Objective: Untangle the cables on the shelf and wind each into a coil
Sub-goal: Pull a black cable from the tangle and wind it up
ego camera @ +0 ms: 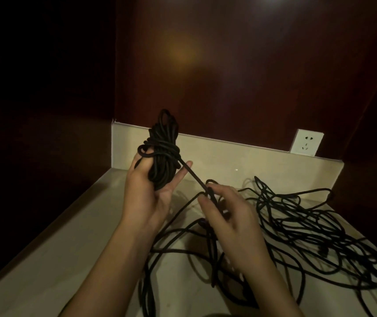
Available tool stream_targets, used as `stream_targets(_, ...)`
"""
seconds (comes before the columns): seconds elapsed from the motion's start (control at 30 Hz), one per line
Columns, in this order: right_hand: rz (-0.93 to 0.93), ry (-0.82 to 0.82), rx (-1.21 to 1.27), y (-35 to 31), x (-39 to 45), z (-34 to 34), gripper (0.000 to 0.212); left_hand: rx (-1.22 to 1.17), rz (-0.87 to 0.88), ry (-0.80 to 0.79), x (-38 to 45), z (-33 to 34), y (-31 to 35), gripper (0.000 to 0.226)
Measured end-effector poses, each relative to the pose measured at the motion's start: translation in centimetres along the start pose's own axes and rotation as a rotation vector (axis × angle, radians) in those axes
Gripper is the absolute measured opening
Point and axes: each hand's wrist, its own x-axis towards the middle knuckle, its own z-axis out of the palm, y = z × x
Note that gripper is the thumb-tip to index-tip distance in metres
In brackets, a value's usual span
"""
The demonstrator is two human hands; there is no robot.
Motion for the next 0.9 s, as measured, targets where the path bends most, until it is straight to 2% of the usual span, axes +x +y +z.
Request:
stream_targets(0.1,0.123,-0.117,0.186,-0.6,0.2,-0.7,0.019,0.078,0.070,-0.023,-0.1,0.1,0.5,0.021)
stream_targets(0.23,0.193,-0.088,0.435,-2.1,0.0,-1.8,0.024,-0.001,0.081,0.003,-0.2,0.1,1.5,0.026)
stream_targets(0.33,0.170,-0.048,0.398,-2.2,-0.1,-2.1,0.023,-0.132,0.036,0.027,-0.2,0.1,2.8,0.042)
stream_targets(0.4,0.164,-0.023,0.395,-2.0,-0.1,-2.1,0.022,-0.151,0.040,0.024,-0.3,0.2,3.4,0.045)
stream_targets(0.6,0.124,0.040,0.279,-1.5,0.2,-3.5,0.026,-0.074,0.084,-0.001,-1.1,0.9,4.9,0.042)
stream_targets(0.7,0.156,0.069,0.300,-1.5,0.7,-4.1,0.027,-0.012,0.089,-0.067,-1.8,1.4,5.2,0.029)
stream_targets(0.77,0.034,0.122,0.021,-1.5,0.9,-3.4,0.032,0.060,0.091,-0.093,-2.5,2.1,4.9,0.022)
stream_targets(0.83,-0.217,0.159,-0.467,-1.4,1.1,-2.4,0.042,0.088,0.081,-0.109,-3.1,2.7,4.3,0.017)
stream_targets(0.9,-0.425,0.130,-0.771,-1.2,1.6,-1.7,0.039,0.091,0.076,-0.141,-3.5,3.1,3.8,0.015)
